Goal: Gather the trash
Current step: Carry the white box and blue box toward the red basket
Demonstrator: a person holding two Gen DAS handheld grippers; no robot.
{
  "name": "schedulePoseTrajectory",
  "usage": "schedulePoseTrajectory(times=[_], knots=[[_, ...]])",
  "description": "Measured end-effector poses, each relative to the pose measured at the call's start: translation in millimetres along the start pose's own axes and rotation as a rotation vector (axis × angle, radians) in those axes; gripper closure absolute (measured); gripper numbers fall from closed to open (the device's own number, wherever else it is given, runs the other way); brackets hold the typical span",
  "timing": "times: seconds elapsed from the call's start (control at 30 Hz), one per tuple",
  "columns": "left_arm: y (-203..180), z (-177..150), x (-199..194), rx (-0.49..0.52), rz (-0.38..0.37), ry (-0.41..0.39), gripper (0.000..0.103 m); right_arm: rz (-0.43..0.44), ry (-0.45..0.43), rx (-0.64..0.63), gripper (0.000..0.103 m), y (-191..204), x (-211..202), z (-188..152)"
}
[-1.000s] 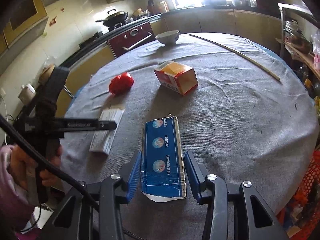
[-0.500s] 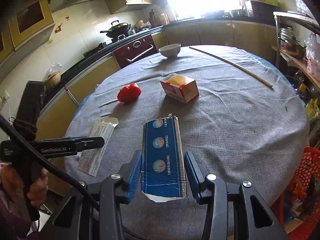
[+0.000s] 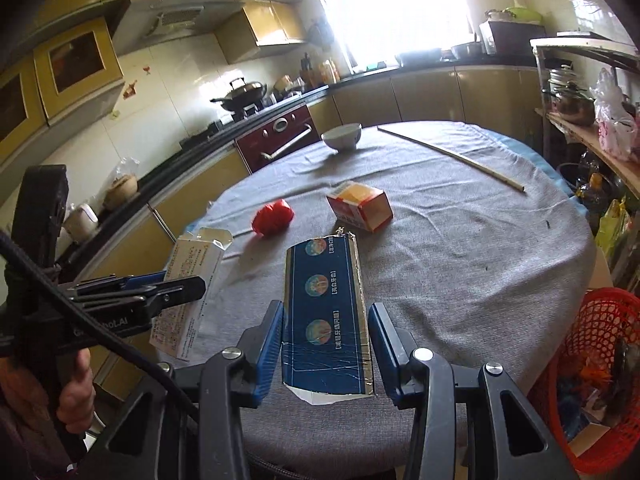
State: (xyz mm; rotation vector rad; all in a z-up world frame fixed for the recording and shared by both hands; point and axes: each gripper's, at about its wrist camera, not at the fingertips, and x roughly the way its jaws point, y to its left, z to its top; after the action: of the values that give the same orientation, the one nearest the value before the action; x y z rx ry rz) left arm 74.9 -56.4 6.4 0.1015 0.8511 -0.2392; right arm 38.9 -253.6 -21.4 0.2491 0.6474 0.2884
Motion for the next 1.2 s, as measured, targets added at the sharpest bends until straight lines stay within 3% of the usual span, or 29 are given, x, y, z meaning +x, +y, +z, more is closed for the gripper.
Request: schedulePoseTrajectory(times=[0.3,0.6,1.2], knots=[[-27.7,-6.4,-31.0,0.061,0.058,-0.069,0.058,0.039,-0.069,0.015,0.057,-1.1,-30.3,-3.9],[-57.5,-0.5,-46.1,0.124,0.067,-0.123,0.058,0.049,-0.138,0.044,0.057,-14.3,-58.3,-5.1],[-100.9,-3.0,-33.8,0.232,0.055,-0.100,0.058,0.064,-0.161,0.178,0.057,-59.6,-69.1,-14.9]])
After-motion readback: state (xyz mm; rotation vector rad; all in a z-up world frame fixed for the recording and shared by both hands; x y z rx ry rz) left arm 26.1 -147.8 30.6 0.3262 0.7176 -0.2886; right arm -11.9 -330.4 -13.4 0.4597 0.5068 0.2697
